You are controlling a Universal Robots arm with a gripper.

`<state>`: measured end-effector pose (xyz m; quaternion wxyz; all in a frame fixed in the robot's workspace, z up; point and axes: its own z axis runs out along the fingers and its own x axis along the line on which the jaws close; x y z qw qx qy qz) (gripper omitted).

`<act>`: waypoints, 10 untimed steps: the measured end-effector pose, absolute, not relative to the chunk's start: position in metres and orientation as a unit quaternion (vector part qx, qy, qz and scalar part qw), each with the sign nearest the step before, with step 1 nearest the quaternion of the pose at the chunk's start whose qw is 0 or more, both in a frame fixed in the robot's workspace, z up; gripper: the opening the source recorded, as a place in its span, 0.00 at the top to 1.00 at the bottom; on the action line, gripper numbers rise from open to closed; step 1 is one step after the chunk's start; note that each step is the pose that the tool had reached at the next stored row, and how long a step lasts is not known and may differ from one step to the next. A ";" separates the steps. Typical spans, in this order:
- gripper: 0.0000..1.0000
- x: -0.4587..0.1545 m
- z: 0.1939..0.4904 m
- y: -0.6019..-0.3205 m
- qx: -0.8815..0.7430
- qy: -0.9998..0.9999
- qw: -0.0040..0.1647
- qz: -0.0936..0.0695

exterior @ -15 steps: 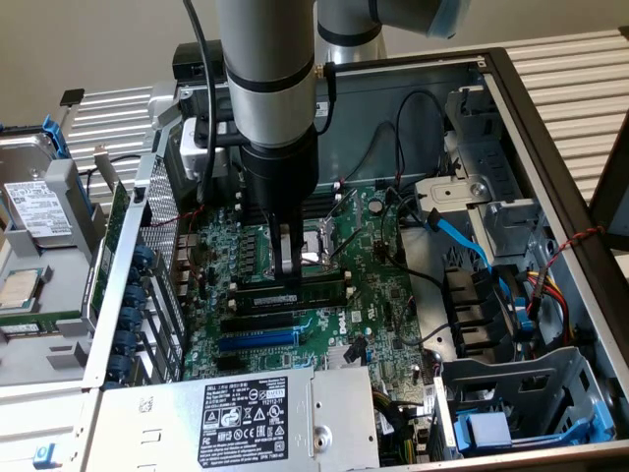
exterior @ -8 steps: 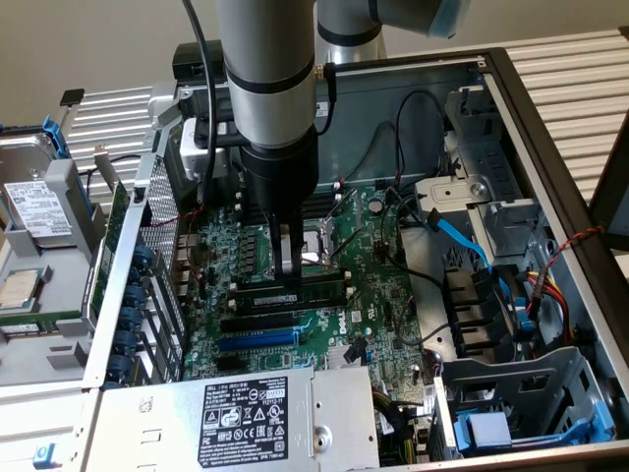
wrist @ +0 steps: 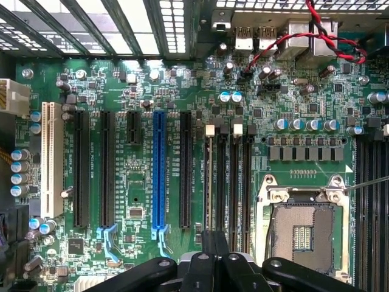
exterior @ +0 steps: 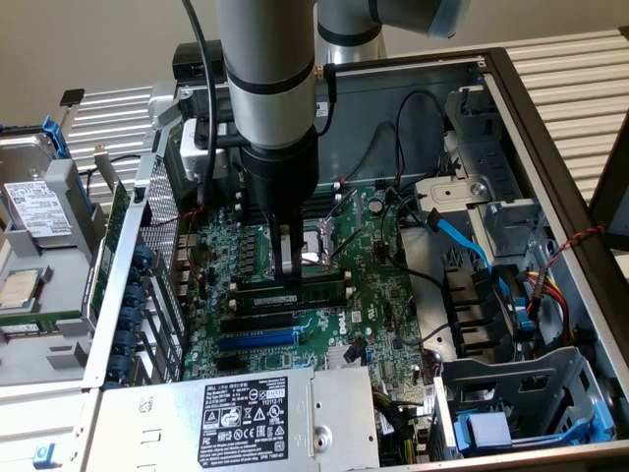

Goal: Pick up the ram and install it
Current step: 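Press down the ram until it locks into place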

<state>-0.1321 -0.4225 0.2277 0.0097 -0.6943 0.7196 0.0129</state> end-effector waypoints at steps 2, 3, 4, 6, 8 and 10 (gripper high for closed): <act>0.89 -0.132 0.227 -0.423 -0.694 0.720 0.010 0.013; 0.89 -0.132 0.227 -0.423 -0.694 0.720 0.010 0.013; 0.89 -0.132 0.227 -0.423 -0.694 0.720 0.010 0.013; 0.89 -0.132 0.227 -0.423 -0.694 0.720 0.010 0.013; 0.89 -0.132 0.227 -0.423 -0.694 0.720 0.010 0.013; 0.89 -0.132 0.229 -0.423 -0.694 0.720 0.011 0.014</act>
